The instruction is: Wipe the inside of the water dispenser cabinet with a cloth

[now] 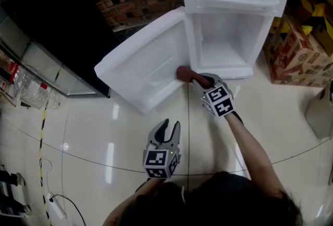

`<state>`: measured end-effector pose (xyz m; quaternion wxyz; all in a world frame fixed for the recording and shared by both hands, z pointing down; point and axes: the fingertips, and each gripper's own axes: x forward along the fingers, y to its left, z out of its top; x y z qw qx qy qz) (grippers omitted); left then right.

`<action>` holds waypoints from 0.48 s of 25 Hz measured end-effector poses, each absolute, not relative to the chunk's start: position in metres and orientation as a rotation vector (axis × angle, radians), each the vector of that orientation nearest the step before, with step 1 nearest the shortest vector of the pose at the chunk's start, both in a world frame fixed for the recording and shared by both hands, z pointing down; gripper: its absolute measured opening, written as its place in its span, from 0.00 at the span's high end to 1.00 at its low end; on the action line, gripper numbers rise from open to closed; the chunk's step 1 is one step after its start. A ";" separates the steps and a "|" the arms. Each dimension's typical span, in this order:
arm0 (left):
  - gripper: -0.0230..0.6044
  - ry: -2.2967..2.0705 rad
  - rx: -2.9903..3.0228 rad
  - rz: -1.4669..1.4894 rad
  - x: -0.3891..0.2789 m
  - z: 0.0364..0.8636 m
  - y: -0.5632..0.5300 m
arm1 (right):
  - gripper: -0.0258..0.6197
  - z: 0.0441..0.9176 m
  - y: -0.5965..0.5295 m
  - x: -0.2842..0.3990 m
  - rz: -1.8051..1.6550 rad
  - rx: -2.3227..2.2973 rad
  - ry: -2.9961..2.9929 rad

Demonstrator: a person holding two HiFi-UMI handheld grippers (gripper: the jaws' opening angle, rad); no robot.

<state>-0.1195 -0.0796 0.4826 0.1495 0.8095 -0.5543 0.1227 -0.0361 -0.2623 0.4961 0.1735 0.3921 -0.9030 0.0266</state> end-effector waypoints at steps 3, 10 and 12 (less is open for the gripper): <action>0.77 -1.598 2.326 0.363 -0.122 0.484 -0.080 | 0.83 0.501 -0.273 -0.013 0.077 1.168 -2.535; 0.77 -1.573 2.427 0.365 -0.112 0.474 -0.088 | 0.83 0.470 -0.259 0.010 0.078 1.300 -2.555; 0.77 -1.579 2.449 0.360 -0.112 0.472 -0.094 | 0.83 0.464 -0.267 0.038 0.118 1.438 -2.513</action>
